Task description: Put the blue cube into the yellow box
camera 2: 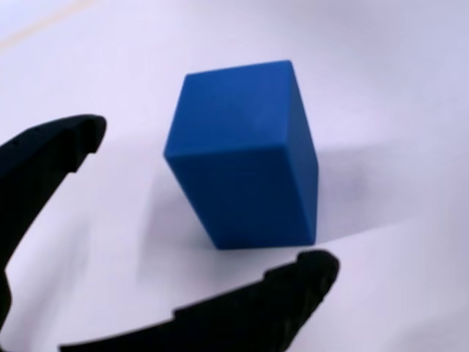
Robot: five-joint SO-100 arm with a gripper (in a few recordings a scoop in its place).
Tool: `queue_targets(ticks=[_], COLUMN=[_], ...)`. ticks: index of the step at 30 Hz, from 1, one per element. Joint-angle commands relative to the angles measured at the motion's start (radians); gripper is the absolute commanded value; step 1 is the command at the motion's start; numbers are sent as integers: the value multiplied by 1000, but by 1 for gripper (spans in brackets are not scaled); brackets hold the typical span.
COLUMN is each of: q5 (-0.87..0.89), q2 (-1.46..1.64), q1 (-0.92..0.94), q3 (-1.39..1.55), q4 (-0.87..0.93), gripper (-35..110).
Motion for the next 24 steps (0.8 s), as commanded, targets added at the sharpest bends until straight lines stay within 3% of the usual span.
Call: queue_targets(ticks=[1,24], q5=[-12,14], q2=[29,-244], q1=[-12,-60], q3=[-156,-414], q4=[-52,-95], gripper=[54,47])
